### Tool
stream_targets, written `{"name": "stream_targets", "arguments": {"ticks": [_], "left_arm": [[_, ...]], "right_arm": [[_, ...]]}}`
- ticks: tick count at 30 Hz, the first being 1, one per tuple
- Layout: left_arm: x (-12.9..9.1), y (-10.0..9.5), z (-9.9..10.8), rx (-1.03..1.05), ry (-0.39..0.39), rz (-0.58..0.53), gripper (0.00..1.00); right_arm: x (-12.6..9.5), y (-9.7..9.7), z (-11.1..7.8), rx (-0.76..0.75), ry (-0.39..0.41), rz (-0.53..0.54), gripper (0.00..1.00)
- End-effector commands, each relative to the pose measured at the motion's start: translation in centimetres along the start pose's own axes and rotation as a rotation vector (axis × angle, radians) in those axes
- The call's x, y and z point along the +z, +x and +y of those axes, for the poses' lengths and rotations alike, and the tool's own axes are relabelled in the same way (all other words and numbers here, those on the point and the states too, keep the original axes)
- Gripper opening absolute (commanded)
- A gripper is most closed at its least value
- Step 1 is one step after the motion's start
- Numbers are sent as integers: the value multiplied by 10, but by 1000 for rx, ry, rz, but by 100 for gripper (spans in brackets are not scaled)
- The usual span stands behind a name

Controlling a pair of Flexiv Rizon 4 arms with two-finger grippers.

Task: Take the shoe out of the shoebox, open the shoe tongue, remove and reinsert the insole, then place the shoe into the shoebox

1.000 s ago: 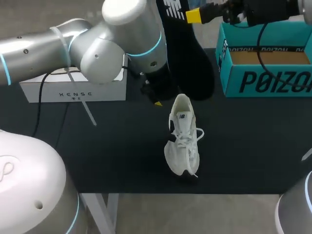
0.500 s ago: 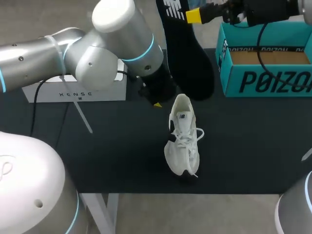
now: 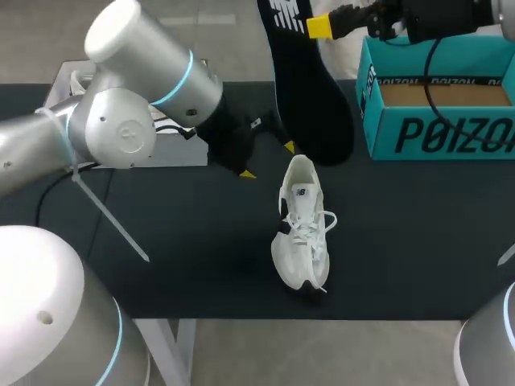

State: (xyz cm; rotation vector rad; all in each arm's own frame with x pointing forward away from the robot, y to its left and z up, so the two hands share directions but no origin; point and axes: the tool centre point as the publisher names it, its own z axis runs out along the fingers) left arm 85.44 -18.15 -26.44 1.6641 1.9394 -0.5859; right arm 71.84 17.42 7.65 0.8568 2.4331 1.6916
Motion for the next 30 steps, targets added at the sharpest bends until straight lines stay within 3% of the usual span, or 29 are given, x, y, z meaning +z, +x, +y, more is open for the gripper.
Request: {"name": "stream_targets", "arguments": {"ticks": [1,12,23,30], "left_arm": [[-21,35,-10,156,160,-552,100],[-26,14,-22,186,180,-786,100],[-36,-27,-25,209,105,-843,100],[-32,-53,-24,244,100,-846,100]], "right_arm": [[3,0,1,1,1,-1,0],[3,0,1,1,1,-1,0],[3,0,1,1,1,-1,0],[3,0,1,1,1,-1,0]]}}
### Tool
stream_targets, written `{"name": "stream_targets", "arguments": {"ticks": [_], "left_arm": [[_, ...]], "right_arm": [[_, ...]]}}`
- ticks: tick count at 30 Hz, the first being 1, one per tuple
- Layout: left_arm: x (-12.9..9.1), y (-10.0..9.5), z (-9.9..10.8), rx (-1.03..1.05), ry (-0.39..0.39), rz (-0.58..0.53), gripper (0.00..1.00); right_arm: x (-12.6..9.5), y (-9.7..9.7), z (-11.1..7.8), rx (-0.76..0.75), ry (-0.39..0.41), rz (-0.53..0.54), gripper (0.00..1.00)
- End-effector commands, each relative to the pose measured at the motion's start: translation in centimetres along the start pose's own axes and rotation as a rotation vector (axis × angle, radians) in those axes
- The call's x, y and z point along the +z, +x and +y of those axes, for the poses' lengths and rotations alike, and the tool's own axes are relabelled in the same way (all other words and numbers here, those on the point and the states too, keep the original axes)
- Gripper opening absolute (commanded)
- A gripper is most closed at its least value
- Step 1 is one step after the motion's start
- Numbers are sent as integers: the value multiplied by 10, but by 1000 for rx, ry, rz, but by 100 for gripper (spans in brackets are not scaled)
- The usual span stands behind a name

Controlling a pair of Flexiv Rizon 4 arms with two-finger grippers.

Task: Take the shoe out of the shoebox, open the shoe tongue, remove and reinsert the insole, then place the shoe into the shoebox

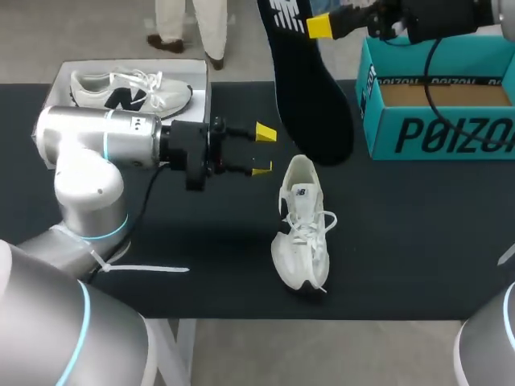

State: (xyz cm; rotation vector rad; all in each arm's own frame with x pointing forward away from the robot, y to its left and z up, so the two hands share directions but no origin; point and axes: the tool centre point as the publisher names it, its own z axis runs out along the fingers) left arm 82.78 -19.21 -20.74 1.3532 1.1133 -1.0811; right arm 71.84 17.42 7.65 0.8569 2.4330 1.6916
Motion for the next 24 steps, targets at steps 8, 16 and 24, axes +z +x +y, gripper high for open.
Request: {"name": "stream_targets", "arguments": {"ticks": [8,16,24], "left_arm": [[21,-14,12,32,2,-22,100],[31,-16,8,18,6,-28,100],[31,-16,8,18,6,-28,100]], "right_arm": [[3,0,1,1,2,-1,0],[3,0,1,1,2,-1,0],[3,0,1,1,2,-1,0]]}}
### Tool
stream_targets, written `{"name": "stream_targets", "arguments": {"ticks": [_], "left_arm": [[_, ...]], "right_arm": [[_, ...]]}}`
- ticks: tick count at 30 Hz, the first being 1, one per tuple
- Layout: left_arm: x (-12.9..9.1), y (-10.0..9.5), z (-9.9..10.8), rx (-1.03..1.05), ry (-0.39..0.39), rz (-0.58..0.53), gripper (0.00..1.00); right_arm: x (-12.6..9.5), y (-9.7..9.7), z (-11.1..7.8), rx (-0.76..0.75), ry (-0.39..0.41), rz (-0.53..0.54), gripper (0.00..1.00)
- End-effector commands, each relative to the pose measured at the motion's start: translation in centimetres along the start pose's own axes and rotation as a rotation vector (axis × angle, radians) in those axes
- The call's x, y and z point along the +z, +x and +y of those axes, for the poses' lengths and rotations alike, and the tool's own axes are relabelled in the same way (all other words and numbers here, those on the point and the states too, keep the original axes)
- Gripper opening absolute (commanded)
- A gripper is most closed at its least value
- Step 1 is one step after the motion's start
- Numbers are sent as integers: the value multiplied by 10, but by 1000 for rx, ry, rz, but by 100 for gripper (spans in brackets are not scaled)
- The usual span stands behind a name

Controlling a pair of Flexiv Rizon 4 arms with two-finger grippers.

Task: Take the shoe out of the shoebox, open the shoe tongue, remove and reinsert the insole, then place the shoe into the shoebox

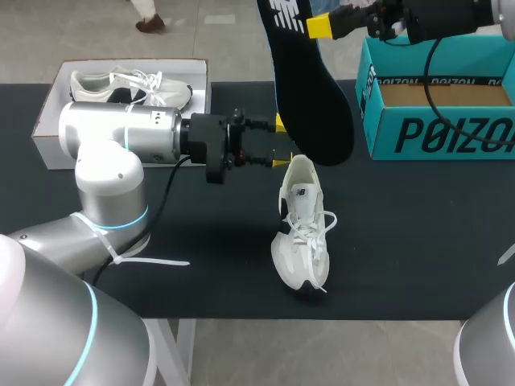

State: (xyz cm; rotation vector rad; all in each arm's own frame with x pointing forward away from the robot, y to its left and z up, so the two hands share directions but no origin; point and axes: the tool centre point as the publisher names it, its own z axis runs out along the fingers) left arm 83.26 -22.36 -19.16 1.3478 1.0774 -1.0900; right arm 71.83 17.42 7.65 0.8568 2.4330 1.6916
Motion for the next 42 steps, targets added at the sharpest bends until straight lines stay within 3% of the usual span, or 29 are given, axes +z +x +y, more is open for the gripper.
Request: {"name": "stream_targets", "arguments": {"ticks": [1,6,12,17,22,24,29,37,42], "left_arm": [[0,1,-1,2,-2,0,100],[0,1,-1,2,-2,0,100],[0,1,-1,2,-2,0,100],[0,1,-1,2,-2,0,100],[0,1,-1,2,-2,0,100],[0,1,-1,2,-2,0,100],[0,1,-1,2,-2,0,100],[0,1,-1,2,-2,0,100],[0,1,-1,2,-2,0,100]], "right_arm": [[3,0,1,1,2,-1,0],[-7,-20,-9,56,38,7,0],[-33,-61,-34,161,67,-21,0],[-54,-103,-73,305,88,-42,0],[-61,-130,-108,426,96,-48,0],[-60,-139,-122,478,80,-26,0],[-39,-150,-144,587,142,41,0],[-4,-154,-158,682,177,79,0],[12,-168,-161,731,200,71,0]]}}
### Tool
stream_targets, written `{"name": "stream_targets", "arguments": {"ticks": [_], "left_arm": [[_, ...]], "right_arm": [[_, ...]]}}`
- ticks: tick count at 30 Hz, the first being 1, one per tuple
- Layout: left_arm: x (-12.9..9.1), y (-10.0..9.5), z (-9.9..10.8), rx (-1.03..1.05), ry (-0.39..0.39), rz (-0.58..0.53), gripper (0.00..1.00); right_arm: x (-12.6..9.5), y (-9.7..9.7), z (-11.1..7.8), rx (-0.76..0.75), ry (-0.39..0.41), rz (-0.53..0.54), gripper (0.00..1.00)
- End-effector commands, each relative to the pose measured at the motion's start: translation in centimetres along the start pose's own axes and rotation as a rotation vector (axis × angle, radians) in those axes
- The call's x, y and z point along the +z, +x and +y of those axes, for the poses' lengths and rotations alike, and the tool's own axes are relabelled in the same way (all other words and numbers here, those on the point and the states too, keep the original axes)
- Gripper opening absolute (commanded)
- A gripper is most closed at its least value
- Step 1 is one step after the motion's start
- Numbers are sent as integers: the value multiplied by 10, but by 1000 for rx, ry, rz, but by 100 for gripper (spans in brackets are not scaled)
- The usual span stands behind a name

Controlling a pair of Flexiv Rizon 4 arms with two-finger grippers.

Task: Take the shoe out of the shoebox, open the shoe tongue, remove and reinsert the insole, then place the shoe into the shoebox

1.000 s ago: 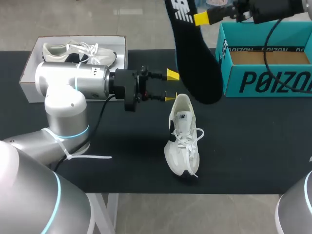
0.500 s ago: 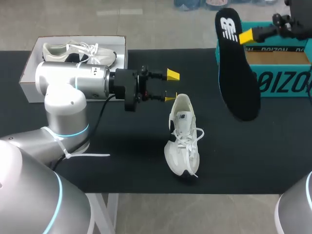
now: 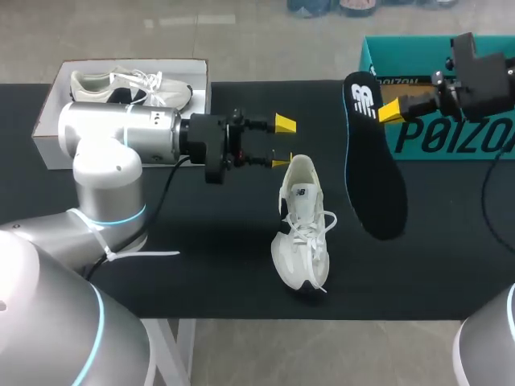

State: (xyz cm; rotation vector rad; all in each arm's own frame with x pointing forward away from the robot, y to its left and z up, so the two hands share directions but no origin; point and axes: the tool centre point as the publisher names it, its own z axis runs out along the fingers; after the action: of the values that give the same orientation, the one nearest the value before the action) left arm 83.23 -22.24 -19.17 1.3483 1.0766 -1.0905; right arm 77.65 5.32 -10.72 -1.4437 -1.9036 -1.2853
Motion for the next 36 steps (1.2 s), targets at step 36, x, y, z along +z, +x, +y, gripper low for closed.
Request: {"name": "stream_targets", "arguments": {"ticks": [36], "left_arm": [[6,-6,0,26,13,-26,100]], "right_arm": [[98,-12,41,73,142,-17,0]]}}
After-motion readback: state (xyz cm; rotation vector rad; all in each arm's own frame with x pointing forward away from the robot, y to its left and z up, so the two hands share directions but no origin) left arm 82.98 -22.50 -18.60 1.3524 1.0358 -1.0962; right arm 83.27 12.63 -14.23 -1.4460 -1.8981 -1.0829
